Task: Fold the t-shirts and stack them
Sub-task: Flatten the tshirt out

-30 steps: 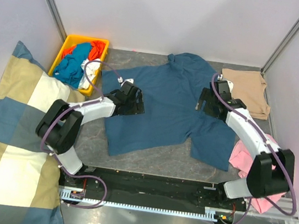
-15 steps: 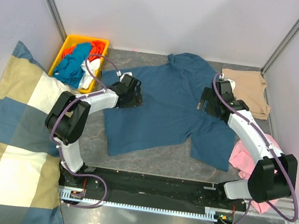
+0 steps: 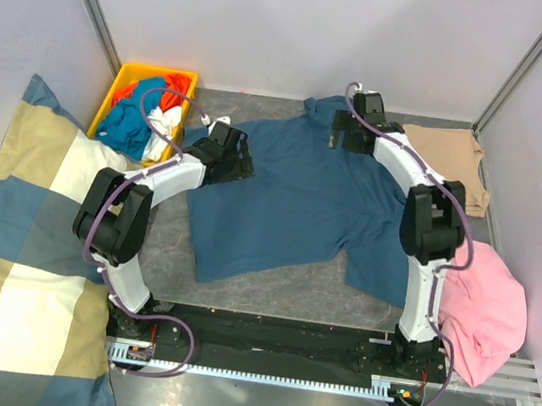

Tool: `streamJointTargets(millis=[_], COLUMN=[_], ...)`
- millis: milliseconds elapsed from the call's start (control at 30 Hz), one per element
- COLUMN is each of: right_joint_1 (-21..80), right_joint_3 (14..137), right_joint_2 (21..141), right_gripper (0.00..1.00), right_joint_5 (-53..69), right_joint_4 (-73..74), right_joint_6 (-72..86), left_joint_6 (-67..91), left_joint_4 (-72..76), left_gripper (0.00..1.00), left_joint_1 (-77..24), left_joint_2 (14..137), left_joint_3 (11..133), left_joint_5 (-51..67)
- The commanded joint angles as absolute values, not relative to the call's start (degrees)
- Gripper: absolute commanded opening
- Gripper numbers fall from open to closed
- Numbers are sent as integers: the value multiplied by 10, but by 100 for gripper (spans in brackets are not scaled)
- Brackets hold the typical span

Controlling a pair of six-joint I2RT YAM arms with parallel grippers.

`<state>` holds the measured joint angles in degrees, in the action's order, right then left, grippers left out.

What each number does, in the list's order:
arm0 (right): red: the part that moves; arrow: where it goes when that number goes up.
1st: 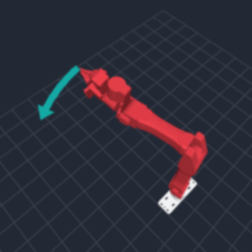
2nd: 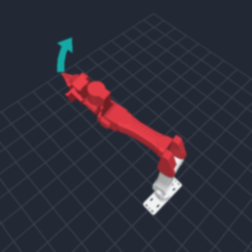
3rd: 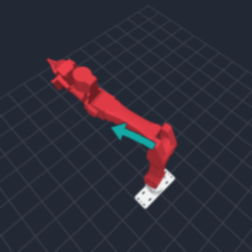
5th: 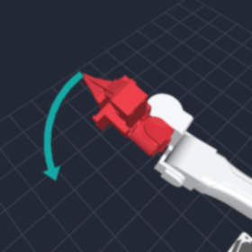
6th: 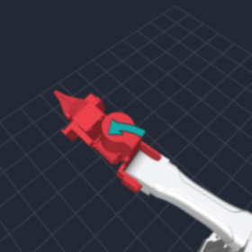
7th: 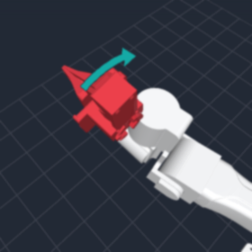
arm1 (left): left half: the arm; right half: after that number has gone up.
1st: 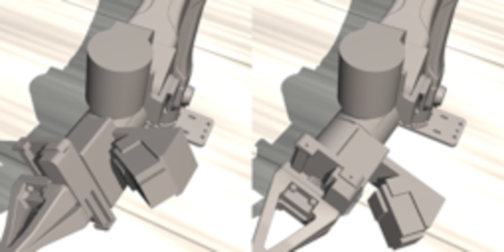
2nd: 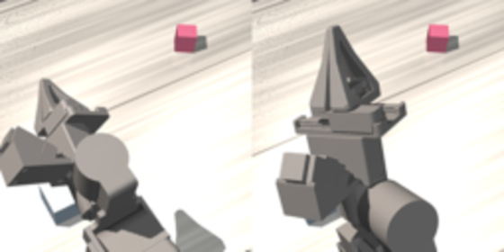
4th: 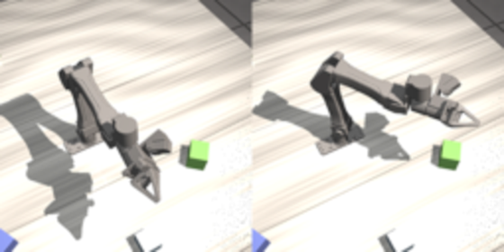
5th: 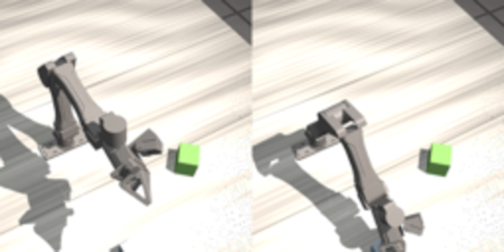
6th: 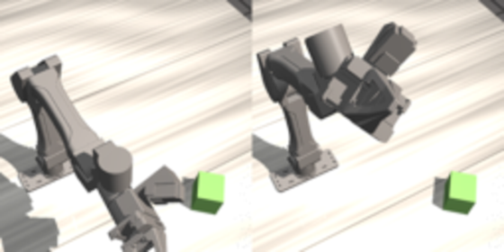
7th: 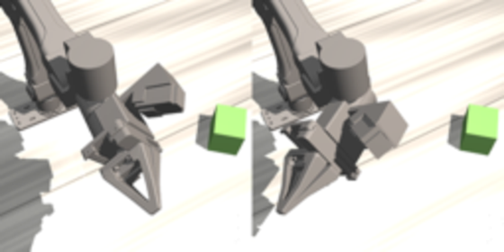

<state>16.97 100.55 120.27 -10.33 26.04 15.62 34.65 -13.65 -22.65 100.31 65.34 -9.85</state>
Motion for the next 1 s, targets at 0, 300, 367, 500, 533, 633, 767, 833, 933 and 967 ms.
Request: streamJointTargets(millis=[0,300,367,500,533,633,767,833,933,967], right_joint_1=[166,118,112,101,100,95,92,91,90,89], right_joint_3=[1144,1254,1274,1279,1276,1266,1248,1232,1212,1209], right_joint_2=[1300,1426,1442,1465,1465,1467,1460,1450,1438,1434], right_gripper=[97,98,98,98,98,98,98,98,98,98], right_joint_5=[-38,90,121,145,145,140,138,137,124,117], right_joint_4=[287,305,315,322,324,325,326,326,328,330], right_joint_6=[86,80,85,90,88,91,93,94,96,97], left_joint_6=[341,345,347,357,359,365,366,366,367,367], left_joint_4=[-127,-129,-130,-131,-132,-140,-158,-175,-194,-199], left_gripper=[87,86,87,86,86,86,86,86,86,86], left_joint_1=[-206,-173,-164,-155,-150,-142,-134,-129,-121,-119], left_joint_2=[1018,1065,1082,1137,1147,1191,1244,1276,1303,1320], left_joint_3=[699,749,761,804,812,851,916,940,988,1016], left_joint_5=[-99,-81,-75,-57,-55,-43,-39,-33,-18,-13])
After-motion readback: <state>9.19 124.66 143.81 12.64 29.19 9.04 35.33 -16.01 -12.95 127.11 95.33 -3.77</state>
